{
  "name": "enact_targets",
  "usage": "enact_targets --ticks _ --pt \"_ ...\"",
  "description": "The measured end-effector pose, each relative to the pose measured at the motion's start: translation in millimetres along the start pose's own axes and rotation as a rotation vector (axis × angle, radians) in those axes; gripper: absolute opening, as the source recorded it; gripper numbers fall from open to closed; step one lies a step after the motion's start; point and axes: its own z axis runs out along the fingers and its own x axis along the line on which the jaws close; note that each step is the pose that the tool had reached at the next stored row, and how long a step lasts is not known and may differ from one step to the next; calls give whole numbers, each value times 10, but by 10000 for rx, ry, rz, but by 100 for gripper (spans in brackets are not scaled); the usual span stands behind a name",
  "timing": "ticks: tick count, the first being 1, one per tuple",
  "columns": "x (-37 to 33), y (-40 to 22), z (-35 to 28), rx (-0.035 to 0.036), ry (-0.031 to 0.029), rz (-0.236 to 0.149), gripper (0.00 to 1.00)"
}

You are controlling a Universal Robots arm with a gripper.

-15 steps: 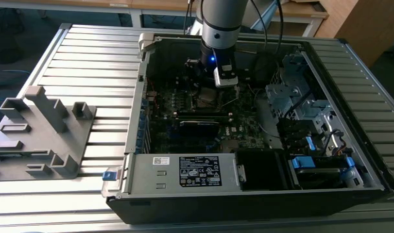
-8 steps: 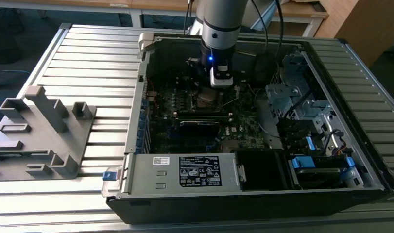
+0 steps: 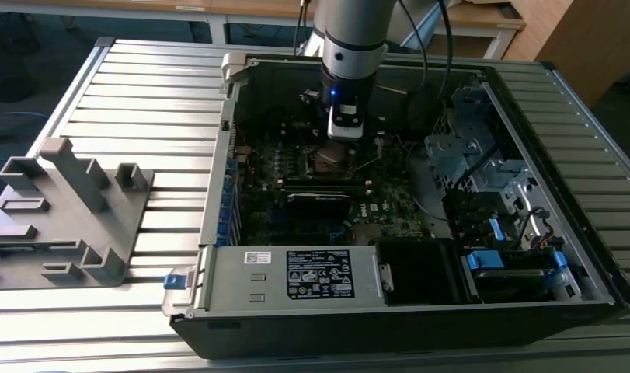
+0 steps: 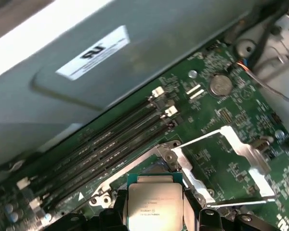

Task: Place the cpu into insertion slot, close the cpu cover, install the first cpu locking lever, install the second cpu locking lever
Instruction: 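Place the cpu into insertion slot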

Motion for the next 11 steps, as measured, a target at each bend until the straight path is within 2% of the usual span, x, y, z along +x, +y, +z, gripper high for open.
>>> enact_targets --ticks 4,11 --pt "0 0 3 -10 -18 643 54" --pt "0 0 4 -12 -22 747 54"
